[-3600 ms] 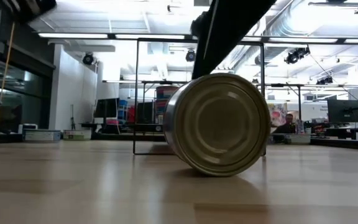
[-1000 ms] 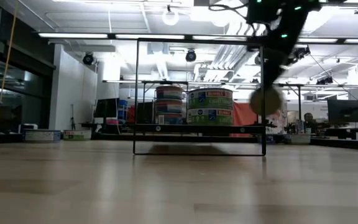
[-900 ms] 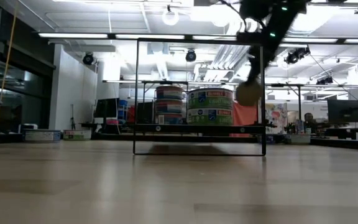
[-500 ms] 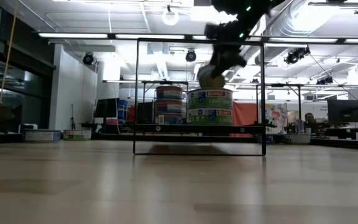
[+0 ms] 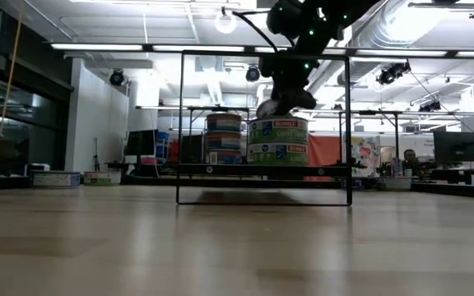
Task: Stack canned seafood by type on shelf
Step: Stack the blue pink tuna can on top of the other blue pink tuna cans on the shelf, then put the blue tuna can on the shelf
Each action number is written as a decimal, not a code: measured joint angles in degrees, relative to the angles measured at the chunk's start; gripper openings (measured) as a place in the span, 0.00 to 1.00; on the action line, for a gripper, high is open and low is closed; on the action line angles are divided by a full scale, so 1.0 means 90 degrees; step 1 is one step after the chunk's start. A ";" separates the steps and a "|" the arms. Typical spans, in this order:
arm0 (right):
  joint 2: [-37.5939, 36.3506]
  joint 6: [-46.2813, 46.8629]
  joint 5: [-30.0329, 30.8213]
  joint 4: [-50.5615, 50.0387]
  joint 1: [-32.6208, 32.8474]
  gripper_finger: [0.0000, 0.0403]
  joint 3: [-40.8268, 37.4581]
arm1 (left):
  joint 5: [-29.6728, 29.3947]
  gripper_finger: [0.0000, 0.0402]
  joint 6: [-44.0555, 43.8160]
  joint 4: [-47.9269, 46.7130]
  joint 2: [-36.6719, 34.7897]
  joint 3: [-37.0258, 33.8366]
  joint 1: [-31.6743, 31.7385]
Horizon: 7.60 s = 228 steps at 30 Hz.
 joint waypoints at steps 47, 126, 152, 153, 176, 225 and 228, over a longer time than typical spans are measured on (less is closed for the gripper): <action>-0.1334 0.4181 0.0328 -0.2012 0.0080 0.52 -0.0050 | 0.0333 0.00 0.0043 -0.0420 -0.0055 0.0000 -0.0004; 0.1503 1.3669 -0.2857 -0.1900 0.7027 0.00 -0.0382 | 0.2706 0.00 -0.4228 -0.1528 0.2416 0.0001 -0.3250; 0.3144 1.0553 -0.1835 -0.2542 0.6484 0.00 0.2802 | 0.3093 0.00 -0.0885 -0.0639 0.6353 0.1633 -0.2149; 0.3144 1.0704 -0.1855 -0.2291 0.6511 0.00 0.2611 | 0.3093 0.00 -0.0833 -0.0719 0.6443 0.1673 -0.2090; 0.3139 1.0747 -0.1416 -0.0937 0.6138 0.00 0.2209 | 0.3032 0.00 -0.1060 -0.1793 0.6833 0.1664 -0.1817; 0.2804 1.1401 -0.0709 -0.0940 0.5629 0.75 0.2742 | 0.2466 0.00 -0.4989 -0.5182 0.5220 0.1647 -0.3296; 0.2982 1.1476 -0.0729 -0.0764 0.5578 0.75 0.2739 | 0.2468 0.00 -0.4997 -0.5160 0.5220 0.1647 -0.3296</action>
